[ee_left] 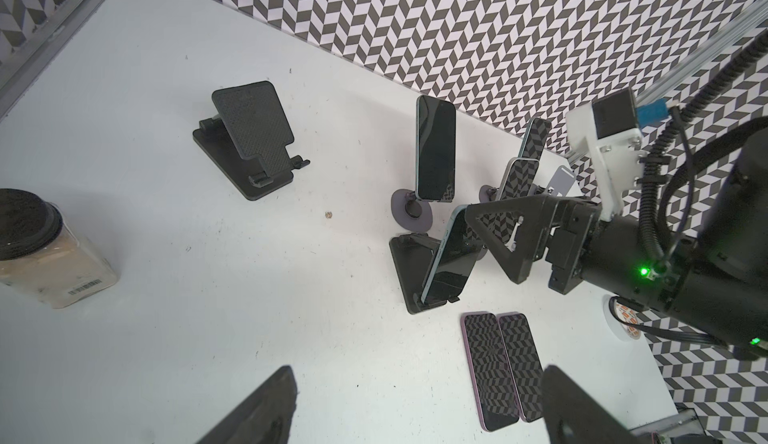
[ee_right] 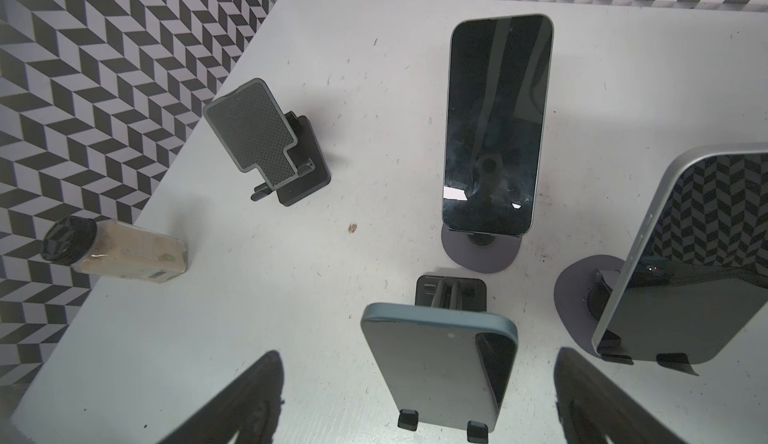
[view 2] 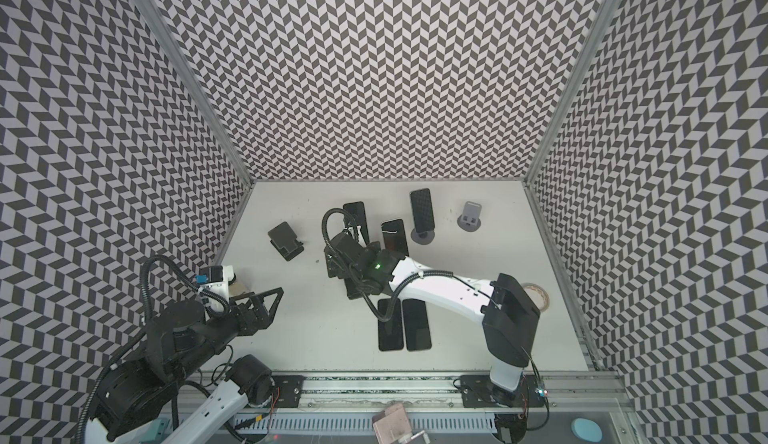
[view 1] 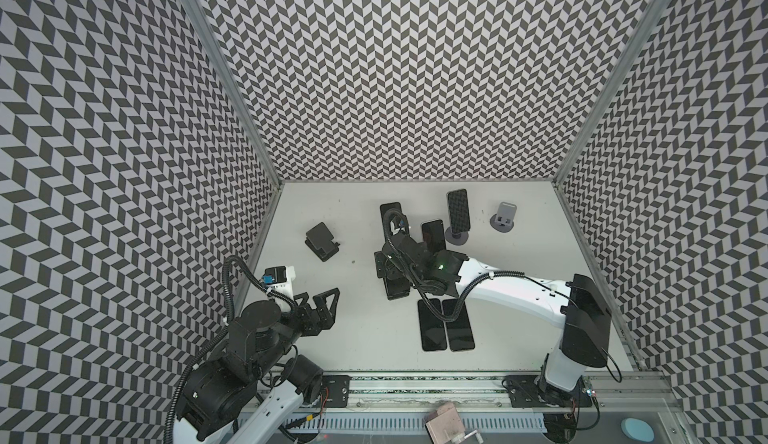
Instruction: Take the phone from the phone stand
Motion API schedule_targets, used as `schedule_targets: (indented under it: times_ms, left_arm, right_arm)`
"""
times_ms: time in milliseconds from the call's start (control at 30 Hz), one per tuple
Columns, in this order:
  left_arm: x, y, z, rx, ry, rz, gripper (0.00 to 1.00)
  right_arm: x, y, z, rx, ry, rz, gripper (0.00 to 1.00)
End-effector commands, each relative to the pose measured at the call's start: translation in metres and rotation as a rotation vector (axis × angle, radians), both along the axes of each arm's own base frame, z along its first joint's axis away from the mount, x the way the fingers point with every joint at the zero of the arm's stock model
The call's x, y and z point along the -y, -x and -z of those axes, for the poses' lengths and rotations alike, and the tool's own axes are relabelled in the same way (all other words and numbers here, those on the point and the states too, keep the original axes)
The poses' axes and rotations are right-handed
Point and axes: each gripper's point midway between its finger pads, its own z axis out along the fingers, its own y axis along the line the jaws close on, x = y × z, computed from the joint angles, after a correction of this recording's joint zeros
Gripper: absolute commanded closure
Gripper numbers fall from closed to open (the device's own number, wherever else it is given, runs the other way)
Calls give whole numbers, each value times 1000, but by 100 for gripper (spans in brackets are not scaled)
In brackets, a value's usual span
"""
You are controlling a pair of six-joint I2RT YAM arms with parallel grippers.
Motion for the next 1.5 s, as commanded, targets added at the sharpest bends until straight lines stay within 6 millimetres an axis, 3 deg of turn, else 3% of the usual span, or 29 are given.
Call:
schedule_targets:
  times_ms: [0,467,1000,1300,1467]
  left_arm:
    - [2,2,-2,-20,10,11,8]
    - [22,4,8,-105,69,78,10]
    - [48,-19,27,-102,72,148,10]
    - [51,-22,39,-119,20,173,9]
    - [50,-19,55,-156,21,168,9]
  right_arm:
    - [-9,-6,-4,32,-9,11,1]
    - [-6,-12,7,43,58,17,1]
    - [-2,-6,18,4,66,15,1]
    - [-1,-5,21,-2,67,14,1]
    - [-2,-6,23,-9,63,11,1]
